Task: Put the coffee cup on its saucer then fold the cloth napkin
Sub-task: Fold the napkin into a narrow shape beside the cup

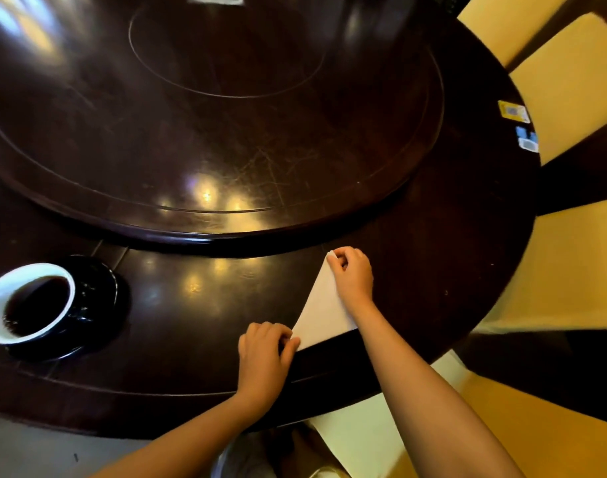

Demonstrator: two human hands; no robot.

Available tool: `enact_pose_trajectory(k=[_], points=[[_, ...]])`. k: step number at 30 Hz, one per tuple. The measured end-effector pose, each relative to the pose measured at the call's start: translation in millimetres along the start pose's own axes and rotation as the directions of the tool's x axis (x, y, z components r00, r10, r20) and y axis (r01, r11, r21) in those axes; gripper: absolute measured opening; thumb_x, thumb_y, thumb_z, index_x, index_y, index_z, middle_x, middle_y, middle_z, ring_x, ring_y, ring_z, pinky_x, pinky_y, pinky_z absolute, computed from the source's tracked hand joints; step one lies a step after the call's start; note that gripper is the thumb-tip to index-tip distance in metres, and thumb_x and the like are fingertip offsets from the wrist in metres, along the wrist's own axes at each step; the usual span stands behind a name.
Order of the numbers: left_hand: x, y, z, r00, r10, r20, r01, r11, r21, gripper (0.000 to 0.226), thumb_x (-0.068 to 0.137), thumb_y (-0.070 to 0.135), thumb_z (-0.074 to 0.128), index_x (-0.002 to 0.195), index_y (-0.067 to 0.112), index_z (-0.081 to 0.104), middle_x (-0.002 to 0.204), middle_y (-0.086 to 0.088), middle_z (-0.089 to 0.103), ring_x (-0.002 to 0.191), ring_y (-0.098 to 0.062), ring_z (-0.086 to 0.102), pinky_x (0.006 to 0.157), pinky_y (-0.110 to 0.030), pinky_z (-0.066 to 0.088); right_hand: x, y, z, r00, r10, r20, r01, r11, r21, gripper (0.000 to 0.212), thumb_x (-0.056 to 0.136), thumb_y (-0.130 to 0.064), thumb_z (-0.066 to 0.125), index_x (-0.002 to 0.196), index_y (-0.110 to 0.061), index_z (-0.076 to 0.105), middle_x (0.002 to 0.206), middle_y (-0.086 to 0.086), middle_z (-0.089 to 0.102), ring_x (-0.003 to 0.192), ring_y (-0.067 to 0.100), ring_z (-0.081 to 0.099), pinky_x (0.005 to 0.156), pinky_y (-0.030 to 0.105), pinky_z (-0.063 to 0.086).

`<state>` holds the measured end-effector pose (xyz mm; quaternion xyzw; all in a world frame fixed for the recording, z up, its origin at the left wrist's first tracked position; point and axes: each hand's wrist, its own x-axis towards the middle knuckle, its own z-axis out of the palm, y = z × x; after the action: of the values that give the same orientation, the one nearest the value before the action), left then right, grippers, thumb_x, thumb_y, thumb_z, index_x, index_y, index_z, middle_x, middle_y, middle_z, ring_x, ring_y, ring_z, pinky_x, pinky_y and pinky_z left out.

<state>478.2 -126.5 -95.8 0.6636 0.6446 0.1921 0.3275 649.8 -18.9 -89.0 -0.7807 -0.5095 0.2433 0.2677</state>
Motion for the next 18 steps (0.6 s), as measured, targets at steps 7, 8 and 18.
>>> enact_pose_trajectory(k=[7, 8, 18], points=[[3.9, 5.6, -2.3, 0.999, -0.041, 0.018, 0.04, 0.997, 0.067, 0.014, 0.089, 0.037, 0.054, 0.079, 0.027, 0.051, 0.081, 0.012, 0.05, 0.083, -0.007, 0.039, 0.079, -0.023, 0.022, -26.6, -11.9, -14.4, 0.979, -0.179, -0.098, 0.135, 0.927, -0.349, 0.046, 0.097, -0.033, 0.033, 0.134, -0.009, 0.043, 0.135, 0.008, 0.051, 0.127, 0.025, 0.043, 0.106, 0.039, 0.032], [4.2, 6.0, -2.5, 0.999, -0.041, 0.017, 0.039, 0.996, 0.078, 0.015, 0.089, 0.036, 0.054, 0.078, 0.027, 0.051, 0.081, 0.012, 0.05, 0.083, -0.008, 0.039, 0.078, -0.023, 0.022, -42.9, -12.7, -8.7, 0.972, -0.232, 0.027, 0.227, 0.909, -0.35, 0.053, 0.096, -0.036, 0.028, 0.141, -0.008, 0.034, 0.146, 0.008, 0.04, 0.136, 0.025, 0.032, 0.113, 0.04, 0.022], [0.7, 3.8, 0.6, 1.0, 0.0, 0.024, -0.002, 0.996, 0.094, 0.019, 0.088, 0.03, 0.057, 0.073, 0.025, 0.047, 0.078, 0.01, 0.047, 0.079, -0.011, 0.039, 0.075, -0.026, 0.023, -48.3, 10.1, 22.1, 0.953, -0.197, 0.231, 0.29, 0.817, -0.498, 0.066, 0.09, -0.051, 0.003, 0.144, -0.016, -0.012, 0.156, 0.004, -0.012, 0.143, 0.017, -0.013, 0.116, 0.037, -0.007]])
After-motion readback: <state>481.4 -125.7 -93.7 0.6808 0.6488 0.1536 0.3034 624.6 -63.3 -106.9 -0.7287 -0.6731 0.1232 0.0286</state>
